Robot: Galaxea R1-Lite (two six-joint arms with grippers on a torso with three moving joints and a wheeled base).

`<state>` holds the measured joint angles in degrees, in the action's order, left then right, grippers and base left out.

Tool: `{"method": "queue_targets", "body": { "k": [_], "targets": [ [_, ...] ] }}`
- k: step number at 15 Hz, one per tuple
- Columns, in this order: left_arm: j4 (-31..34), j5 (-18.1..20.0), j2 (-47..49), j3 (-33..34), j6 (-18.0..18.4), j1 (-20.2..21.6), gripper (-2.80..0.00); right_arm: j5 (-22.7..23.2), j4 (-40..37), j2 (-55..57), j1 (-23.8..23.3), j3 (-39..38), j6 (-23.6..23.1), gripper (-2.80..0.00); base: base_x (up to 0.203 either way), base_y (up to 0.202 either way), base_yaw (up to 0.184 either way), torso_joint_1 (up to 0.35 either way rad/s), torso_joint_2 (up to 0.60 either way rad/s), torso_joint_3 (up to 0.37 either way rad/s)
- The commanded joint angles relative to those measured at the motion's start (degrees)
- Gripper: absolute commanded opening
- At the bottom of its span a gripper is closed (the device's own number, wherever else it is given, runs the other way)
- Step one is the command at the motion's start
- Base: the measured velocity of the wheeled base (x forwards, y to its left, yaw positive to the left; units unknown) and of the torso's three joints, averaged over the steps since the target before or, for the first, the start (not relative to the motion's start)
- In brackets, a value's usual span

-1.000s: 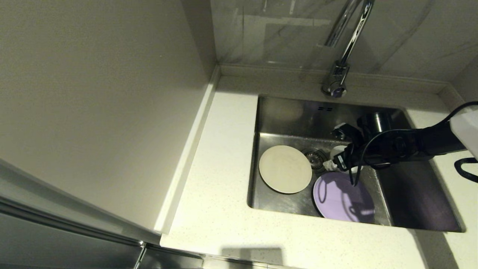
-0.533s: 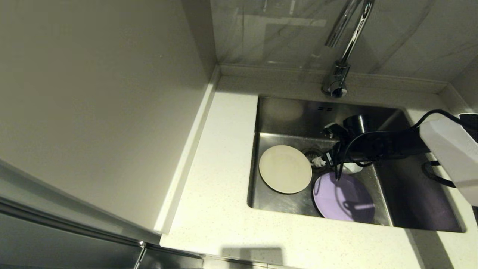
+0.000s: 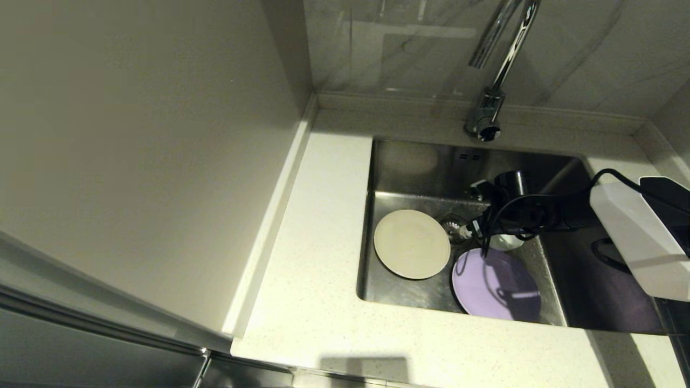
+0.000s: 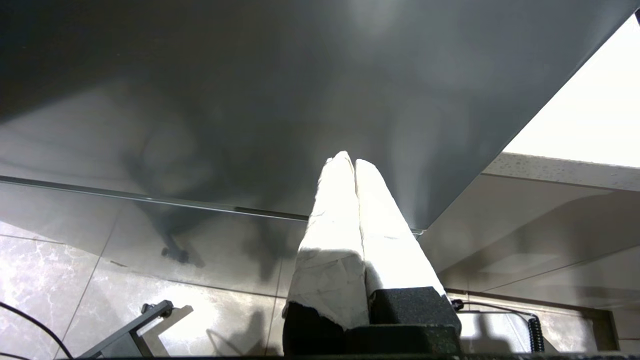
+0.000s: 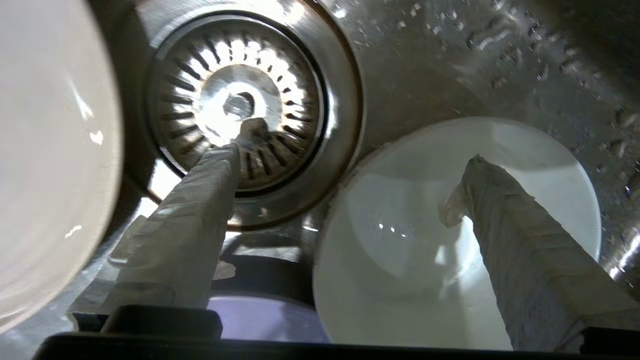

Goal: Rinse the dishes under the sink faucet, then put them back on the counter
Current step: Put a bowl back to the table from the sink

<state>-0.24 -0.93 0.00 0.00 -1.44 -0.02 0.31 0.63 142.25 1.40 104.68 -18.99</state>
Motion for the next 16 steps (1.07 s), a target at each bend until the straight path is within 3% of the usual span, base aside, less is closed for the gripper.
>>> {"method": "queue_targets", "body": {
  "k": [1, 8, 9, 16],
  "targets": [
    [0.0, 0.0, -0.2, 0.0, 0.0, 0.0, -2.8, -1.1, 0.0, 0.3, -0.5, -0.1, -0.2, 0.0, 0.0, 0.0, 0.0, 0.0, 0.0, 0.0],
    [0.0, 0.0, -0.2, 0.0, 0.0, 0.0, -2.8, -3.6, 0.2, 3.0, -0.6, 1.4, -0.4, 0.0, 0.0, 0.0, 0.0, 0.0, 0.0, 0.0],
    [0.0, 0.0, -0.2, 0.0, 0.0, 0.0, -2.8, -3.9, 0.2, 3.2, -0.7, 1.5, -0.5, -2.8, 0.0, 0.0, 0.0, 0.0, 0.0, 0.0],
    [0.0, 0.0, -0.3, 0.0, 0.0, 0.0, -2.8, -4.0, 0.4, 2.8, -1.2, 2.5, -0.4, -2.8, 0.0, 0.0, 0.0, 0.0, 0.0, 0.0]
  ]
}}
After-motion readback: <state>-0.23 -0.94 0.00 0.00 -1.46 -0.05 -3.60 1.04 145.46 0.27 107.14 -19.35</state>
